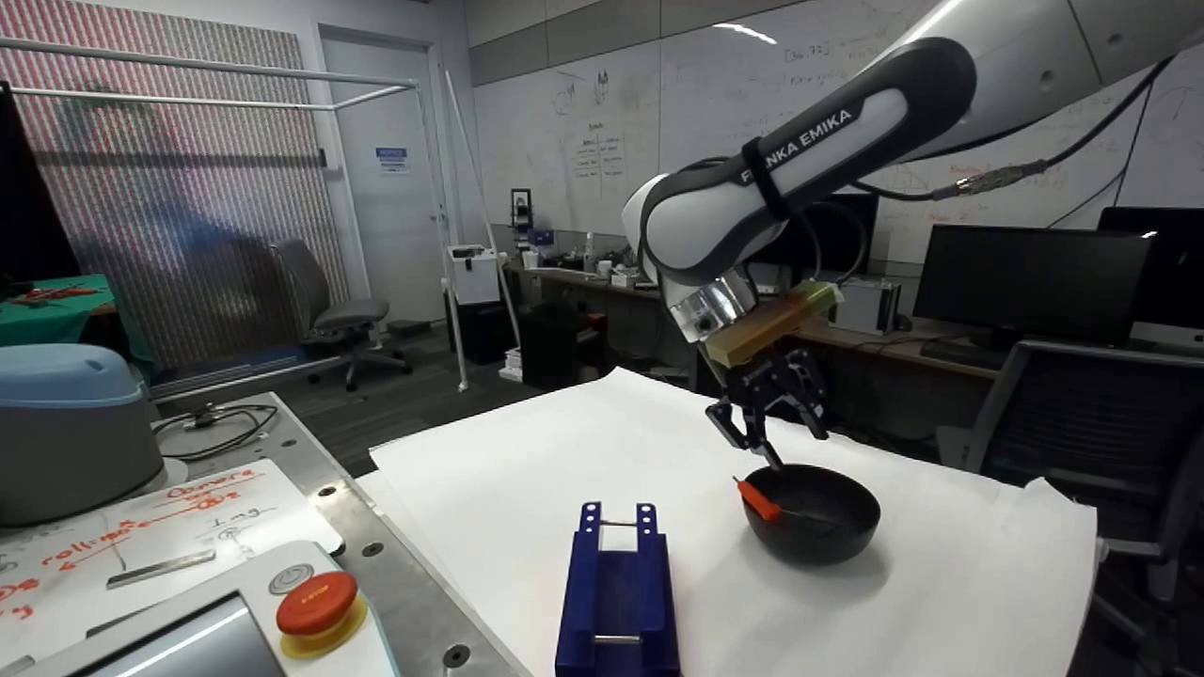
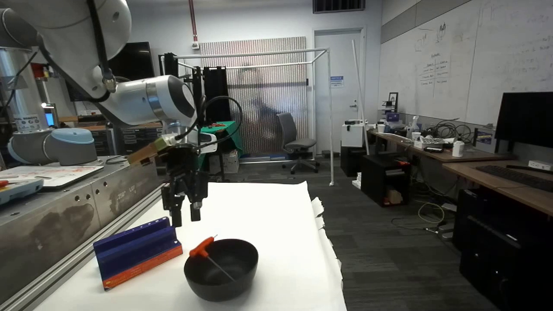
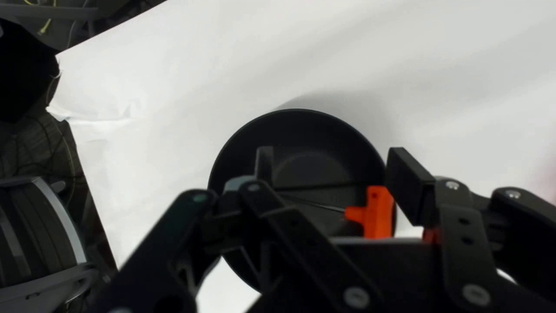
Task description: Remove the red tool from the tool box and place it inside the black bowl
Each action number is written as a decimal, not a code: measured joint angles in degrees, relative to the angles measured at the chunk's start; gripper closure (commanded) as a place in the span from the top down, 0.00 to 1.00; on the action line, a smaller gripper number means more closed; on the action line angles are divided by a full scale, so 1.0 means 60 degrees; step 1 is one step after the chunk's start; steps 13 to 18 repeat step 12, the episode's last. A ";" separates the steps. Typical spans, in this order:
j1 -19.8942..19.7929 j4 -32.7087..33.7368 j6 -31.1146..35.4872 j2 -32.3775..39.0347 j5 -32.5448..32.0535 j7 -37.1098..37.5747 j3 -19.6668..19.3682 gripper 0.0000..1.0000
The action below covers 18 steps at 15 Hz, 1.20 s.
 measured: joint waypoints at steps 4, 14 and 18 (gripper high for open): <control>-0.0394 0.0063 -0.0351 -0.0402 0.0872 -0.1318 0.0316 1.00; -0.1430 -0.0255 -0.1827 -0.2376 0.2939 -0.3979 0.0652 1.00; -0.1430 -0.0255 -0.1827 -0.2376 0.2939 -0.3979 0.0652 1.00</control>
